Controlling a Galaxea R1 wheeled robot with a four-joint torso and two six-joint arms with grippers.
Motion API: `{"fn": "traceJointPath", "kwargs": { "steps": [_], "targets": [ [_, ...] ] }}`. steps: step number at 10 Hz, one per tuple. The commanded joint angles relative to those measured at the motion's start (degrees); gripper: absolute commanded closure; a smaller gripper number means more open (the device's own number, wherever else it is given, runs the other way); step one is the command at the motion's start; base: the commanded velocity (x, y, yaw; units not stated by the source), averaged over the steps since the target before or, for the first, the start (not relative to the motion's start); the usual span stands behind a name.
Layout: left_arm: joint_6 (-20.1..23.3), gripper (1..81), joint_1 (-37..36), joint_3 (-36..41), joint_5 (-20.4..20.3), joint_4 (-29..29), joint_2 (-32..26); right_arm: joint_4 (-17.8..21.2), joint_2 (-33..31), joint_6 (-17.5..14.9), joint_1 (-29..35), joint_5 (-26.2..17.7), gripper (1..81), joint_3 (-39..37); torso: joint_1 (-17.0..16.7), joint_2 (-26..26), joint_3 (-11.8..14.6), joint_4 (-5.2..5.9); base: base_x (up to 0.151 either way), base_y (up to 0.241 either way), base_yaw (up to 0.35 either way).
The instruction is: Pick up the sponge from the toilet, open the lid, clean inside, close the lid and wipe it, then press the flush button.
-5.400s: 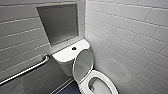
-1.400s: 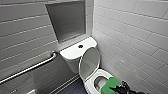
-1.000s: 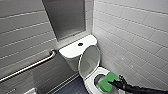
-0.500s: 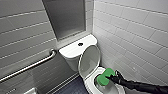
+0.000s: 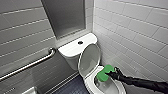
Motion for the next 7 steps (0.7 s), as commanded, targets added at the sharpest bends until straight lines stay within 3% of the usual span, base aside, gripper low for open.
{"fn": "traceJointPath", "kwargs": {
  "steps": [1, 5, 6, 7],
  "targets": [
    [0.6, 1.0, 1.2, 0.6, 4.1, 0.3, -0.6, 0.8, 0.3, 0.0, 7.8, -1.0, 81.1, -0.1, 3.7, -5.7, 0.0, 0.00, 0.000, 0.000, 0.000],
    [0.6, 1.0, 1.5, -0.4, 3.7, 0.2, -0.1, 0.6, 1.1, 0.3, 8.0, -0.9, 81.1, -0.6, 8.7, -13.7, -4.7, 0.00, 0.000, 0.000, 0.000],
    [0.6, 1.0, 1.6, -0.4, 3.7, 0.3, -0.1, 0.5, 1.4, 0.9, 8.3, -0.9, 81.1, -1.1, 6.3, -10.1, -2.4, 0.00, 0.000, 0.000, 0.000],
    [0.6, 1.0, 1.7, -0.2, 3.6, 0.3, -0.1, 0.6, 2.2, 1.6, 8.9, -0.9, 81.1, -2.4, 7.1, -11.5, -2.8, 0.00, 0.000, 0.000, 0.000]
  ]
}}
